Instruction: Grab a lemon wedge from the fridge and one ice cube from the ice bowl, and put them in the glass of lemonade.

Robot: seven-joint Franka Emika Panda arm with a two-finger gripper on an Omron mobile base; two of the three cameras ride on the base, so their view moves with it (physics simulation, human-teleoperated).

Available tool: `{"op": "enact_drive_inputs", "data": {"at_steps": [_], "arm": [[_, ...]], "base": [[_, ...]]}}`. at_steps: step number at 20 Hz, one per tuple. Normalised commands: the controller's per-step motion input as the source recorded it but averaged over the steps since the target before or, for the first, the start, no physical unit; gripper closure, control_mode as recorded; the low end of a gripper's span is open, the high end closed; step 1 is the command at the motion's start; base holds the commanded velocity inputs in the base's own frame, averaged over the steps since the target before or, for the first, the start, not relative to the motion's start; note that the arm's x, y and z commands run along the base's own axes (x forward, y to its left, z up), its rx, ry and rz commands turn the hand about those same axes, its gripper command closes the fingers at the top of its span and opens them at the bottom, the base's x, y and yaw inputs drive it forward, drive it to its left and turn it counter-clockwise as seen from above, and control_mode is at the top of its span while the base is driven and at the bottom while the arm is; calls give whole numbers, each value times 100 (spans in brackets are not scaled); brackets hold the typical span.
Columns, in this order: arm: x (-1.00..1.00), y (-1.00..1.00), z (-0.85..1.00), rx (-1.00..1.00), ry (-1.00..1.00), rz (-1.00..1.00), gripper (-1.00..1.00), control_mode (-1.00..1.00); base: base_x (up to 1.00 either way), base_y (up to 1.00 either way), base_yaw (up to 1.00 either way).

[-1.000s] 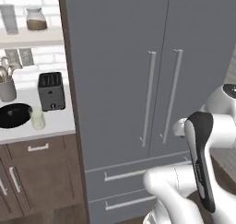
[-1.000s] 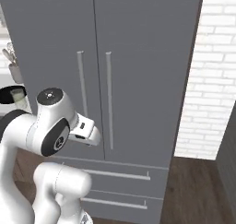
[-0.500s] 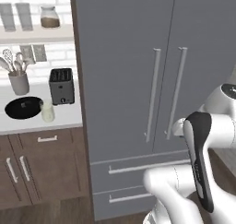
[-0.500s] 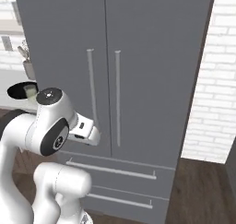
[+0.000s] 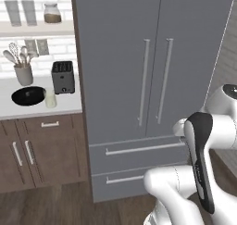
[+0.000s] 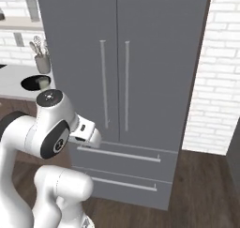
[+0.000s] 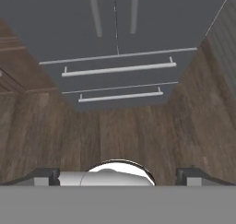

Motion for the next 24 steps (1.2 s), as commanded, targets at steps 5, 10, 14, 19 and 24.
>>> {"op": "enact_drive_inputs", "data": {"at_steps": [5, 10, 14, 19, 24], "arm": [[0, 0, 0, 0, 0, 0, -100, 100], [0, 0, 0, 0, 0, 0, -100, 100], [0, 0, 0, 0, 0, 0, -100, 100], [0, 0, 0, 0, 0, 0, -100, 100], [0, 0, 0, 0, 0, 0, -100, 100]], "base": [[-27, 0, 0], [-50, 0, 0], [-41, 0, 0], [-2, 0, 0], [0, 0, 0]]}}
